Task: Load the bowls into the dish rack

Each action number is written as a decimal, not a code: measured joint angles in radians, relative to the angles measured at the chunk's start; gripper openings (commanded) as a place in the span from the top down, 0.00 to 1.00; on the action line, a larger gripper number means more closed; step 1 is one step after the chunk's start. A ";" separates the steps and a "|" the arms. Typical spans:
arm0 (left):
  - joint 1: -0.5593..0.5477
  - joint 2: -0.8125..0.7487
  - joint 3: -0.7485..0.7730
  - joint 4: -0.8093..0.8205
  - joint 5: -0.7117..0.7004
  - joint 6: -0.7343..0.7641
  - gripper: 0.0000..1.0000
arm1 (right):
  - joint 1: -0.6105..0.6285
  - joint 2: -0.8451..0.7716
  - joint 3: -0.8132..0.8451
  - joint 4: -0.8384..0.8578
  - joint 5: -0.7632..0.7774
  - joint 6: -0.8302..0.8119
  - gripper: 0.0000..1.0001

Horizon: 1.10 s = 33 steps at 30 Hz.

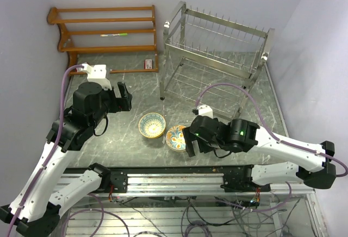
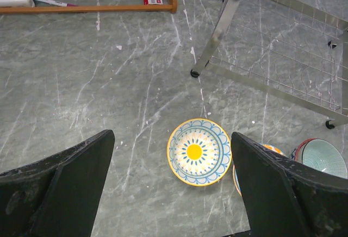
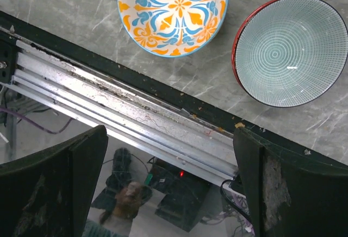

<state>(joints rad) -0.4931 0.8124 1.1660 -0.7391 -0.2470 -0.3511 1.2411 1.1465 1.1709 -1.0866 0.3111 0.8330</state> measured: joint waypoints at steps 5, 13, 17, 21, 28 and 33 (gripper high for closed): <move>0.000 0.000 0.000 0.000 -0.005 0.006 0.01 | 0.000 -0.005 -0.003 0.000 0.003 0.000 0.00; 0.000 0.000 0.000 0.010 -0.012 0.007 0.01 | -0.010 -0.006 -0.087 -0.030 0.020 0.004 0.12; 0.000 0.002 0.000 0.012 -0.016 0.007 0.01 | -0.097 -0.035 -0.130 0.006 -0.013 -0.032 0.20; 0.000 0.017 0.000 0.017 -0.019 0.008 0.01 | -0.261 -0.071 -0.203 0.098 -0.101 -0.111 0.25; 0.000 0.043 0.000 0.018 -0.027 0.030 0.01 | -0.343 -0.021 -0.230 0.238 -0.219 -0.246 0.35; 0.000 0.044 0.000 0.024 -0.041 0.041 0.01 | -0.352 0.071 -0.229 0.304 -0.237 -0.279 0.38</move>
<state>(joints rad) -0.4931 0.8566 1.1660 -0.7155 -0.2878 -0.3099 0.8886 1.2175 0.9424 -0.7826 0.0738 0.5537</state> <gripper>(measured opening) 0.991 0.641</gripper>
